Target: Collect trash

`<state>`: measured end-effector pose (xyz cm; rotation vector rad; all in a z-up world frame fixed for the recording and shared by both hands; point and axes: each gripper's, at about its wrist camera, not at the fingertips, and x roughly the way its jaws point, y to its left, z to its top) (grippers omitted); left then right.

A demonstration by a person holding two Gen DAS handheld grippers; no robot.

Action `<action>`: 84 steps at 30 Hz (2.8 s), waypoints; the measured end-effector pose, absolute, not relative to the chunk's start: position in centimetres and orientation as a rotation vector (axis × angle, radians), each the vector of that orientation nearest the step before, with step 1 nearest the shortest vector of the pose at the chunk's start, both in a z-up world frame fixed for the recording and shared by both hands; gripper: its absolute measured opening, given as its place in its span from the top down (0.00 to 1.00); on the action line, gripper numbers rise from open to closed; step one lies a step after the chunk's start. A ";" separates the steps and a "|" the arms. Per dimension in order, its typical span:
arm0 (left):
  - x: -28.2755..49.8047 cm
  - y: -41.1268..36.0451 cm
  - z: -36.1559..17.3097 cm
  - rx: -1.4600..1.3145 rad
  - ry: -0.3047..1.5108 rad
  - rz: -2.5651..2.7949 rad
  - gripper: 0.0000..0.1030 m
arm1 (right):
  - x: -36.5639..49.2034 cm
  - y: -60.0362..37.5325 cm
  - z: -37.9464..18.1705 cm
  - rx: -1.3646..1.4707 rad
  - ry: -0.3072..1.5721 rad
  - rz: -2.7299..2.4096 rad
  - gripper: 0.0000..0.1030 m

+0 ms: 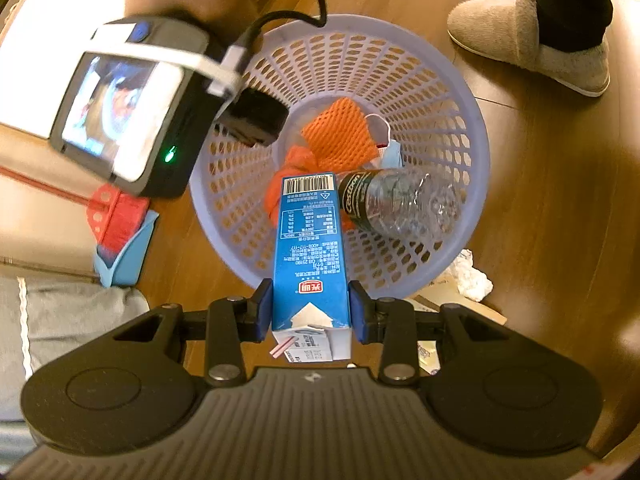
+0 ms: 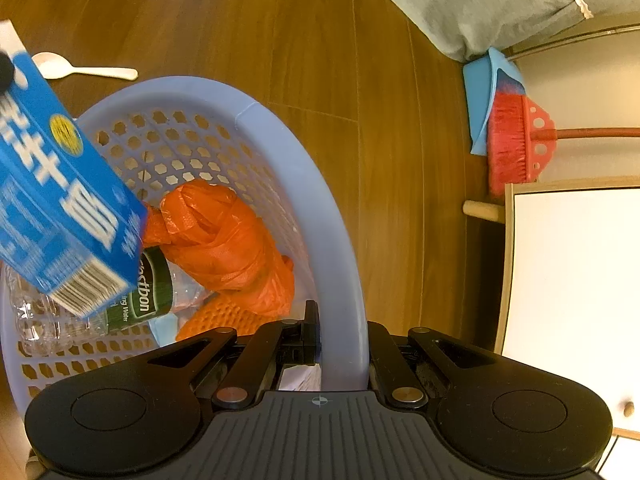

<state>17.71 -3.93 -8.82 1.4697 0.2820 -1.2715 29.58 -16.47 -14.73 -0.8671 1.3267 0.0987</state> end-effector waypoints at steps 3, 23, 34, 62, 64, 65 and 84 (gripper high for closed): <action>17.5 -4.8 -9.3 1.482 0.267 -1.281 0.68 | 29.6 -16.7 -14.8 -0.863 1.327 0.097 1.00; 17.5 -5.8 -11.5 1.472 0.242 -1.262 0.45 | 29.7 -17.2 -14.7 -0.838 1.326 0.087 1.00; 17.0 -4.9 -11.8 1.455 0.272 -1.276 0.52 | 29.7 -17.2 -14.6 -0.830 1.326 0.085 1.00; 19.0 -6.9 -13.6 1.382 0.279 -1.245 0.72 | 29.4 -19.7 -14.0 -0.718 1.344 0.040 1.00; 18.9 -6.1 -13.1 1.375 0.288 -1.241 0.72 | 29.3 -19.8 -13.8 -0.711 1.346 0.039 1.00; 18.9 -5.6 -12.8 1.373 0.289 -1.234 0.72 | 29.4 -19.9 -13.8 -0.710 1.346 0.039 1.00; 21.7 3.5 -14.9 1.370 0.528 -1.087 0.71 | 28.4 -21.7 -13.2 -0.589 1.364 -0.023 1.00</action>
